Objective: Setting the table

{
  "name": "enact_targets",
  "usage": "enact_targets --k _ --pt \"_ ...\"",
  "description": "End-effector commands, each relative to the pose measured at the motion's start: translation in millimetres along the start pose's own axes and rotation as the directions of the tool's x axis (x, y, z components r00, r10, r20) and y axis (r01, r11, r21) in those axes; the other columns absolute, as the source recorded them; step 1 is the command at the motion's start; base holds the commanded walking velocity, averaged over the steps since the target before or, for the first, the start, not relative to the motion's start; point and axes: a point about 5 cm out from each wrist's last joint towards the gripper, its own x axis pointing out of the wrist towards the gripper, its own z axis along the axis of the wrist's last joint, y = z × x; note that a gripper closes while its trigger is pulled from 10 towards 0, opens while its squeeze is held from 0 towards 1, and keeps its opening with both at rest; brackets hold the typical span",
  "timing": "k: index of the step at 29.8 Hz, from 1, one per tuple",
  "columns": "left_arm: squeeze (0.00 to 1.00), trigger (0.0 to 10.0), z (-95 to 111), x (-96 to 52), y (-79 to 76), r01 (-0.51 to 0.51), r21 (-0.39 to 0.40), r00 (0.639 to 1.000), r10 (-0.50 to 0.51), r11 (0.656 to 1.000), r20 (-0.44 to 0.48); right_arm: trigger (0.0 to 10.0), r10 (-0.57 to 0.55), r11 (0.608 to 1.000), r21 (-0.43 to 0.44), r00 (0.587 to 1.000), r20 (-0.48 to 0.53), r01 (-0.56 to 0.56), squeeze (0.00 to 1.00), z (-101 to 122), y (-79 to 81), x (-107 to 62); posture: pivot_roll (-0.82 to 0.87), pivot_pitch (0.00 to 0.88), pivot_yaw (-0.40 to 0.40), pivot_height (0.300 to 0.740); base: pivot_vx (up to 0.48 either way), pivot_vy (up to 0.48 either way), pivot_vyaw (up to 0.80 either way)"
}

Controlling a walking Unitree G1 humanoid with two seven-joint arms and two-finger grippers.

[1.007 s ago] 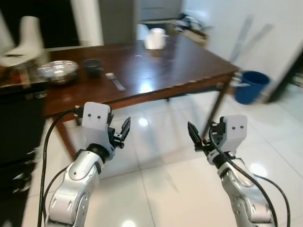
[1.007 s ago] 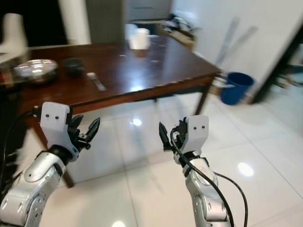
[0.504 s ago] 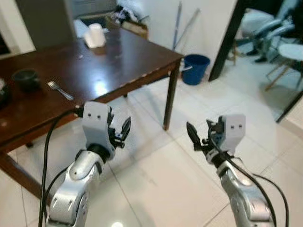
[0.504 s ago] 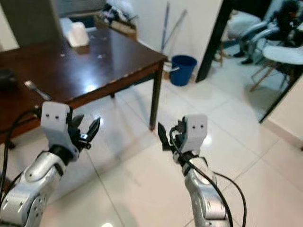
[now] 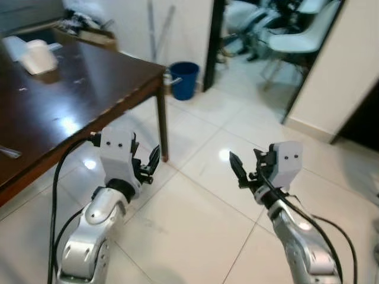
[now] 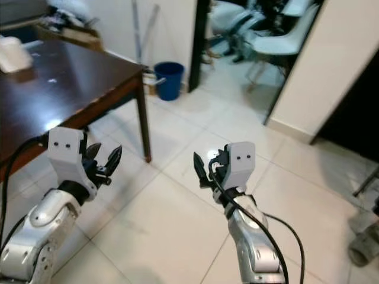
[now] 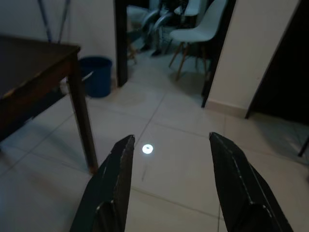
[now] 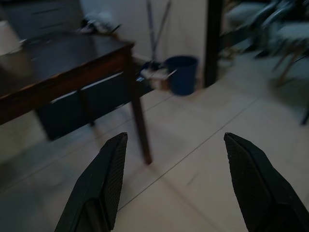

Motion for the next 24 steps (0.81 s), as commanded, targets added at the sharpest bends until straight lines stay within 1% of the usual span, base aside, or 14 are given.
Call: enact_targets --k 1,22,24 --pt "0.0 10.0 -5.2 -2.1 3.0 -0.007 0.0 1.0 0.007 1.0 -0.023 10.0 0.003 1.0 0.015 1.0 -0.019 -0.003 0.0 -5.9 2.6 -2.8 -0.05 0.0 0.084 0.74 0.0 0.0 -0.78" --pt "0.0 10.0 -7.8 -0.1 4.4 -0.014 0.008 0.999 0.014 1.0 -0.032 10.0 0.006 1.0 0.011 1.0 -0.021 -0.005 0.0 -6.8 2.5 -2.0 -0.05 0.0 0.086 0.74 0.0 0.0 -0.78" --pt "0.0 10.0 -13.2 -1.1 6.8 -0.019 0.015 0.999 0.02 1.0 -0.044 10.0 0.003 1.0 0.011 1.0 -0.031 -0.003 0.0 -10.7 1.9 -3.2 -0.05 0.0 0.086 0.74 0.0 0.0 -0.78"
